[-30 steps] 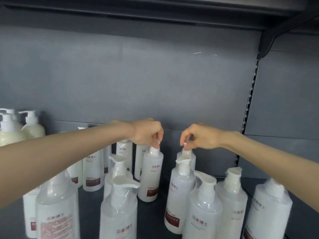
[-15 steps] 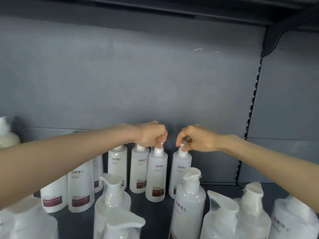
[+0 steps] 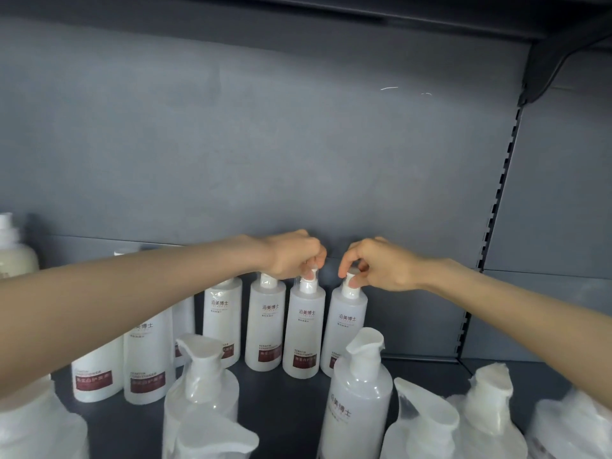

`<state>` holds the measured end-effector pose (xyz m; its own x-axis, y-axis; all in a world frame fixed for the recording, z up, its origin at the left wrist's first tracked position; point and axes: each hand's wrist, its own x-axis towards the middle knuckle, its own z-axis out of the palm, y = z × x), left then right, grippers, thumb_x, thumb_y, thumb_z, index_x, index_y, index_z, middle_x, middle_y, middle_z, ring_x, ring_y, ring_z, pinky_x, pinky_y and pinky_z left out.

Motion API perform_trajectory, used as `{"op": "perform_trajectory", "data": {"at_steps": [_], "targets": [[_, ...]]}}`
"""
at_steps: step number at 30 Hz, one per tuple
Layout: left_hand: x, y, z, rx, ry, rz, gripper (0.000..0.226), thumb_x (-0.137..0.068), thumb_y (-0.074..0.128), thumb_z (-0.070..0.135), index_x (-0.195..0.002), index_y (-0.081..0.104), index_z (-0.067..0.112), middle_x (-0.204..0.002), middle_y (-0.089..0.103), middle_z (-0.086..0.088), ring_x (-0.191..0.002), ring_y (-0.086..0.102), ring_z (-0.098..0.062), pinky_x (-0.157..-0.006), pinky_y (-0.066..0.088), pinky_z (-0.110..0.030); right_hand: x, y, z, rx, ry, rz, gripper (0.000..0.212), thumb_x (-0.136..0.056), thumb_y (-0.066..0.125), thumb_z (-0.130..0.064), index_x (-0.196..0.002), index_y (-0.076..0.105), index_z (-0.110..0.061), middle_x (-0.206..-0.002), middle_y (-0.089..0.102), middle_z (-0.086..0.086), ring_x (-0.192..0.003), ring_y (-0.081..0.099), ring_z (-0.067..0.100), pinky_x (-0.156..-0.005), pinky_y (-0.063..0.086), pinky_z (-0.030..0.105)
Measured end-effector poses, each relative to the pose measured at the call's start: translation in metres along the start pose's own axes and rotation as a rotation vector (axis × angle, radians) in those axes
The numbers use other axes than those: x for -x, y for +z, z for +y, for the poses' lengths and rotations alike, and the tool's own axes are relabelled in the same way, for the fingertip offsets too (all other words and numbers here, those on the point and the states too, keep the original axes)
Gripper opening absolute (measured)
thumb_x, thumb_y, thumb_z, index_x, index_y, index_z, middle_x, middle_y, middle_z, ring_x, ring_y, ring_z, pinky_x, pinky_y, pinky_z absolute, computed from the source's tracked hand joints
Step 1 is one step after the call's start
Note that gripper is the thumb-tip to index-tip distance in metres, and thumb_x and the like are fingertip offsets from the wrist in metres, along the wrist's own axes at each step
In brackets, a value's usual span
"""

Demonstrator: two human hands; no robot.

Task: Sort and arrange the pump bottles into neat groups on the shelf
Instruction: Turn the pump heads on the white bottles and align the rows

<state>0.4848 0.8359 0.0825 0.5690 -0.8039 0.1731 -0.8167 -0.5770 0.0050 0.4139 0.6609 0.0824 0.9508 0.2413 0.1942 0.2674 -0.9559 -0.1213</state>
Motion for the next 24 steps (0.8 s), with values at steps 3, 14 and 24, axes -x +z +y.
{"op": "perform_trajectory", "data": {"at_steps": [3,14,24], "targets": [[-0.0019,0.001,-0.0008,-0.011,-0.002,0.003,0.018,-0.092,0.055,0.008,-0.108,0.06,0.004,-0.108,0.062,-0.007,-0.097,0.057,-0.022,-0.081,0.045,-0.026,-0.0009,-0.0006,0.0012,0.011,0.0,-0.002,0.018,-0.085,0.068,-0.011,-0.102,0.07,-0.014,-0.104,0.062,0.011,-0.083,0.051,0.014,-0.072,0.04,0.019],[-0.0054,0.0037,-0.0006,-0.103,0.042,0.007,0.005,-0.09,0.055,0.008,-0.086,0.054,0.011,-0.087,0.052,-0.003,-0.084,0.054,-0.027,-0.078,0.049,-0.037,-0.0039,-0.0009,0.004,0.03,0.006,-0.007,0.019,-0.085,0.067,-0.012,-0.104,0.07,-0.013,-0.106,0.061,0.008,-0.088,0.05,0.013,-0.075,0.037,0.019],[-0.0082,0.0055,-0.0039,-0.018,0.024,0.031,0.015,-0.091,0.057,0.009,-0.105,0.061,0.005,-0.094,0.054,-0.001,-0.089,0.052,-0.017,-0.077,0.04,-0.022,-0.005,-0.001,0.0077,0.048,0.028,-0.01,0.02,-0.086,0.066,-0.011,-0.106,0.069,-0.012,-0.096,0.054,-0.001,-0.084,0.047,0.011,-0.077,0.036,0.019]]}}
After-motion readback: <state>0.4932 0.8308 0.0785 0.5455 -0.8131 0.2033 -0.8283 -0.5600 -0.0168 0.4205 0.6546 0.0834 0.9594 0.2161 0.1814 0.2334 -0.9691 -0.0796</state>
